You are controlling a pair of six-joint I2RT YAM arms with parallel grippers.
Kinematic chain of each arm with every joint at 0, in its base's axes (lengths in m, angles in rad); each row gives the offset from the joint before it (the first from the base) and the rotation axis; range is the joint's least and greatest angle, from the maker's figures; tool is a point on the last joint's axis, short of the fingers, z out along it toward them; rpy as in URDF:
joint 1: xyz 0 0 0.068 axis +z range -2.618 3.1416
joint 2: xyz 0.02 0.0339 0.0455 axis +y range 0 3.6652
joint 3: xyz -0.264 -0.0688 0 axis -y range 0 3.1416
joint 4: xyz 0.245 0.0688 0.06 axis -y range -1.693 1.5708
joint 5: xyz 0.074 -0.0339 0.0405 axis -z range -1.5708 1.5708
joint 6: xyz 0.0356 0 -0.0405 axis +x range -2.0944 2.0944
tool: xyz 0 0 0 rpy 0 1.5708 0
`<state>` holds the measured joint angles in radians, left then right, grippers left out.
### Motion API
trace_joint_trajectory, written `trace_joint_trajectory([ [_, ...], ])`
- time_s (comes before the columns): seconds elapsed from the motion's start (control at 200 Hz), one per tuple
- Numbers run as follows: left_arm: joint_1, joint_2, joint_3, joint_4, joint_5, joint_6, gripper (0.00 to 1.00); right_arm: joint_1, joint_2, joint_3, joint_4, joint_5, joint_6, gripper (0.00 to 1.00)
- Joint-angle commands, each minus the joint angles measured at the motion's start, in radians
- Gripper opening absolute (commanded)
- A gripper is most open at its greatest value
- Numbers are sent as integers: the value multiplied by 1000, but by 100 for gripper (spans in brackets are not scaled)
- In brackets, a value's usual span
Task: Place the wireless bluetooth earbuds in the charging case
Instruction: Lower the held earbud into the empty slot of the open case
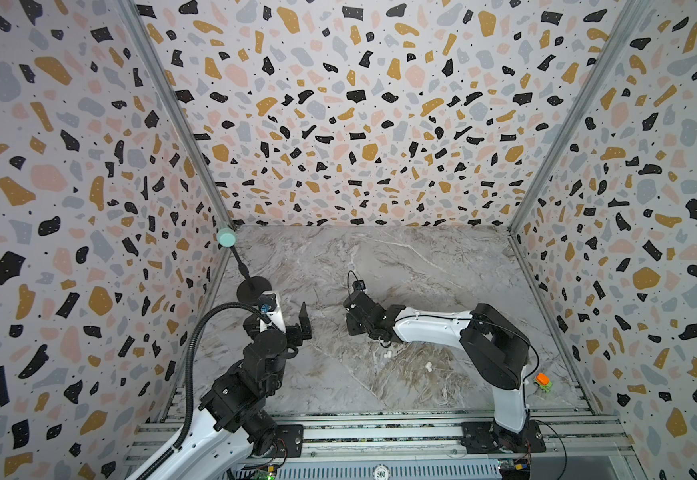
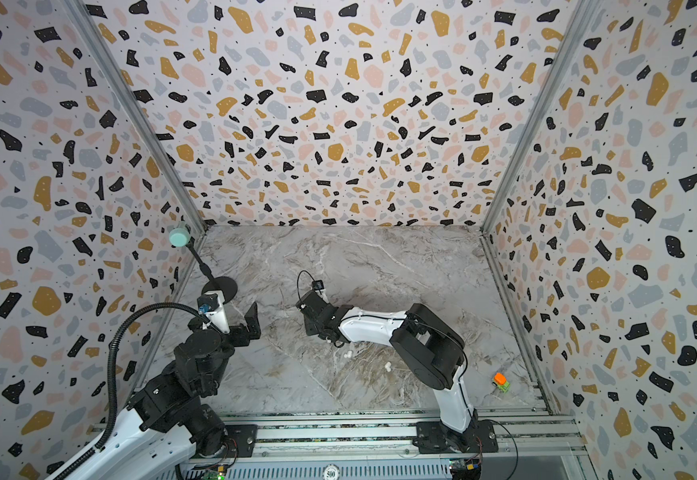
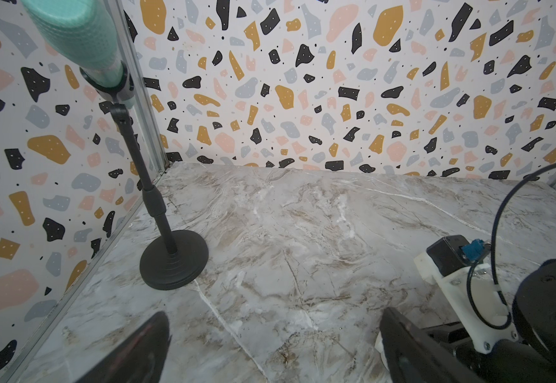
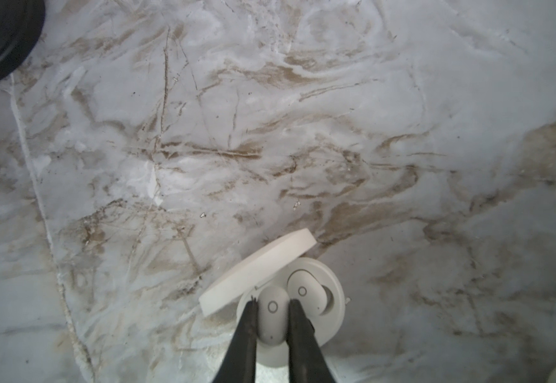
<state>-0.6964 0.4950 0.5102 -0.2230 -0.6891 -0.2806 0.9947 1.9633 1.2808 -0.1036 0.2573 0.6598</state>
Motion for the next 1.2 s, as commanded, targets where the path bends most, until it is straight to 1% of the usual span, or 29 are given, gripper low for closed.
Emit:
trace_joint_trajectory([
  [0.0,5,-2,4,41,2,5,100,-1,0,22,0,1,0,10],
  [0.726,5,-5,4,40,2,6,100,14,27,9,16,-15,20,10],
  [1.196,5,-6,4,40,3,6,100,20,25,-14,25,-1,35,10],
])
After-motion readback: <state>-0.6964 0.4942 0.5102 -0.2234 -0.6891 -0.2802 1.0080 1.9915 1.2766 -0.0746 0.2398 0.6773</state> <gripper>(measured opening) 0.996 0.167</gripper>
